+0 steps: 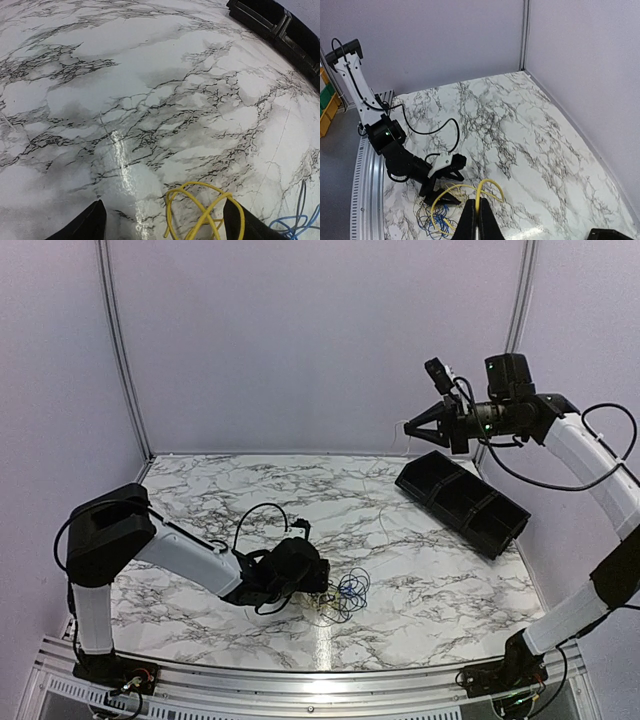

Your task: Untangle the cables

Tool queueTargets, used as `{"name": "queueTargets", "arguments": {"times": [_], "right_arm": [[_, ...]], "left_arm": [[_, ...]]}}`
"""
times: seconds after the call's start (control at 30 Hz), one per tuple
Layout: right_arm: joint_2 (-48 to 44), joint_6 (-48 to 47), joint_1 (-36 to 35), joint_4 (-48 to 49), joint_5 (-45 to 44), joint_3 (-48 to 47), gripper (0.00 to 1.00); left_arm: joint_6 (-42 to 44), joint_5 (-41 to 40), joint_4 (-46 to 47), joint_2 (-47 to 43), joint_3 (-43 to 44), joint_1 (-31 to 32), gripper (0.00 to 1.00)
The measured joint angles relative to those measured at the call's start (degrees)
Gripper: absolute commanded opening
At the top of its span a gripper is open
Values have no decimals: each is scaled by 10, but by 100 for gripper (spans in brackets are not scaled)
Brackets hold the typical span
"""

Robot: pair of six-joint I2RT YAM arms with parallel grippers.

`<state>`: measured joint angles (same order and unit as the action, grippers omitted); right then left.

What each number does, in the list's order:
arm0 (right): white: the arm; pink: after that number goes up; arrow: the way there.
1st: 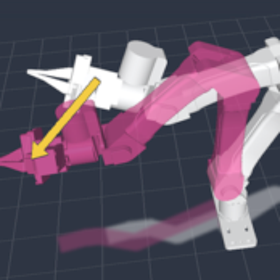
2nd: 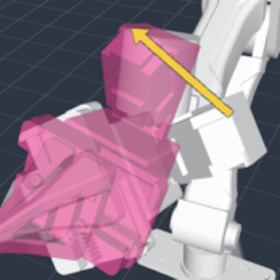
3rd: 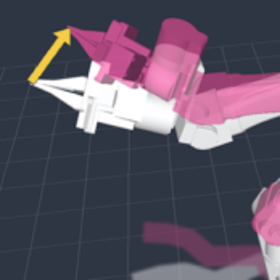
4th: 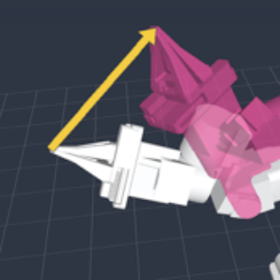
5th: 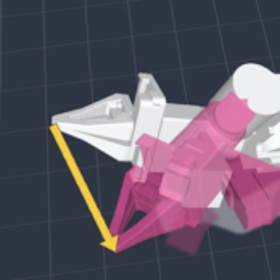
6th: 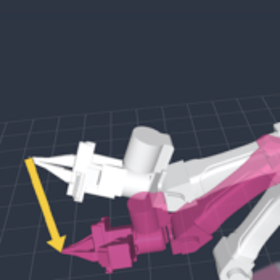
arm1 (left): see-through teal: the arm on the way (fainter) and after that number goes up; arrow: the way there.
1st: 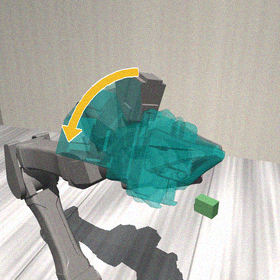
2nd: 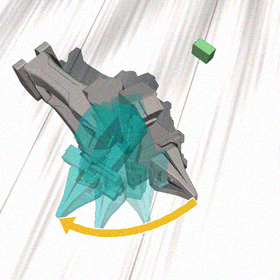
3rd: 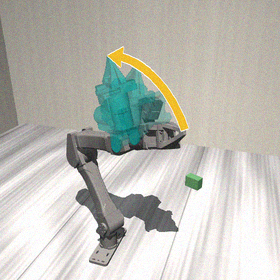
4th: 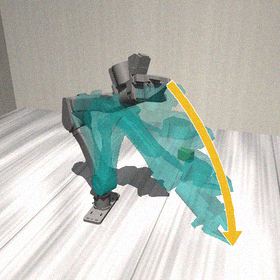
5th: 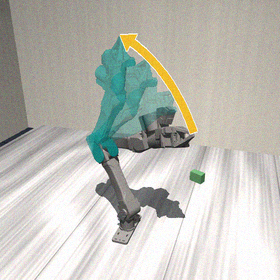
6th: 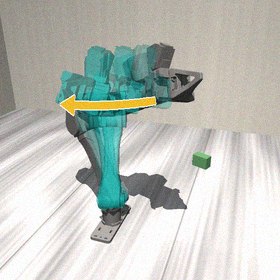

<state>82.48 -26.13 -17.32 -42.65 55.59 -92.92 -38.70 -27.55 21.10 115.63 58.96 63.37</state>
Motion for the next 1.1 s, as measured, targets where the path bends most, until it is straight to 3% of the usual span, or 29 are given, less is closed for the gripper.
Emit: {"name": "queueTargets", "arguments": {"times": [0.17, 0.5, 0.83, 1.1], "right_arm": [[-12, 18, 32, 33, -30, 69, 0], [-19, 52, 93, 95, -104, 113, 0], [18, 78, 174, 131, -176, 113, 0], [56, 94, 215, 152, -232, 97, 0]], "left_arm": [[24, 2, -19, -46, -18, 1, 88], [98, 61, -26, -138, -15, 1, 90], [235, 87, -204, -165, 152, 0, 94], [338, 70, -240, -196, 159, -26, 95]]}}
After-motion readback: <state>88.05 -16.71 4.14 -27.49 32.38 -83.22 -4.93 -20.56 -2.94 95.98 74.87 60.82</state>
